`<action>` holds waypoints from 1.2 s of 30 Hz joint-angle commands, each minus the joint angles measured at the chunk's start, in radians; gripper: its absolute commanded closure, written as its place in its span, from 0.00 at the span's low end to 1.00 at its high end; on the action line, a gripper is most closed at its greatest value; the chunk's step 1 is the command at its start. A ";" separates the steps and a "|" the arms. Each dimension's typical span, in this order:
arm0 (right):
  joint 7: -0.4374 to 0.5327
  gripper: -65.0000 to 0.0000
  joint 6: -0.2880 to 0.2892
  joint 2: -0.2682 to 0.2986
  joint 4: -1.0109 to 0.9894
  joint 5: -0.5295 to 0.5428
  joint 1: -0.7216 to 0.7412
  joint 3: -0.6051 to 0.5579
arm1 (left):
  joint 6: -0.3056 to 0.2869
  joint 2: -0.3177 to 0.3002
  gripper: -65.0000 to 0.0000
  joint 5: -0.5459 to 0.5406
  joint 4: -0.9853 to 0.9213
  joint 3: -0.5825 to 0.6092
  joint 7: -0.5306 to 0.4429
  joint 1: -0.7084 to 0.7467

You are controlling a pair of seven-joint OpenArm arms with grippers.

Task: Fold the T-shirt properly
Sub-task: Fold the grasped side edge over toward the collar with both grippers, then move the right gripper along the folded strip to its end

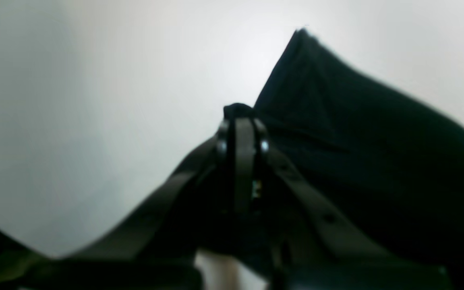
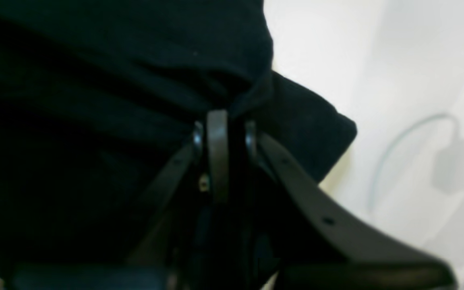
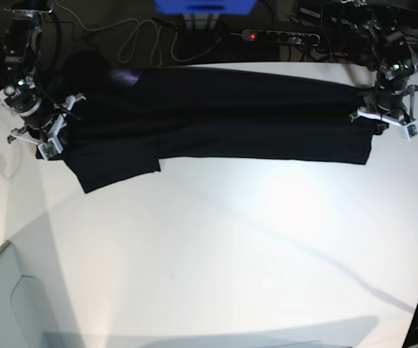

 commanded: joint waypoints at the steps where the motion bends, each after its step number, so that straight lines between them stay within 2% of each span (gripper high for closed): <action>1: 0.018 0.82 0.010 0.020 0.021 0.004 0.006 0.004 | 0.007 -0.005 1.00 0.001 0.021 -0.003 -0.020 -0.001; 4: 0.018 0.68 0.010 0.020 0.021 0.004 0.006 -0.001 | 0.007 -0.002 1.00 0.001 0.047 -0.003 -0.020 -0.004; 6: 0.018 0.64 0.010 0.020 0.021 0.004 0.006 -0.001 | 0.007 -0.002 1.00 0.001 0.077 -0.003 -0.012 -0.012; 14: 0.018 0.63 0.010 0.020 0.021 0.004 0.006 -0.001 | 0.006 -0.002 1.00 0.000 0.137 0.018 -0.022 -0.024; 18: 0.018 0.63 0.010 0.018 0.021 0.004 0.004 -0.001 | 0.006 -0.011 1.00 0.007 0.093 0.066 -0.023 -0.038; 22: 0.018 0.63 0.010 0.017 0.021 0.004 0.004 0.004 | 0.006 -0.010 1.00 0.003 -0.002 0.070 -0.023 -0.053; 27: 0.018 0.63 0.010 0.020 0.023 0.004 0.010 0.010 | 0.006 -0.013 1.00 0.009 -0.019 0.063 -0.023 -0.039; 31: 0.018 0.62 0.010 0.013 0.044 0.004 0.015 0.062 | 0.006 -0.042 1.00 0.003 -0.030 0.067 -0.023 -0.019; 33: 0.018 0.56 0.010 0.012 0.077 0.004 0.015 0.060 | 0.006 -0.042 1.00 0.003 -0.050 0.063 -0.023 -0.022; 36: -0.007 0.41 0.010 0.012 0.115 0.004 0.033 0.051 | 0.006 -0.042 1.00 0.003 -0.070 0.066 -0.023 -0.024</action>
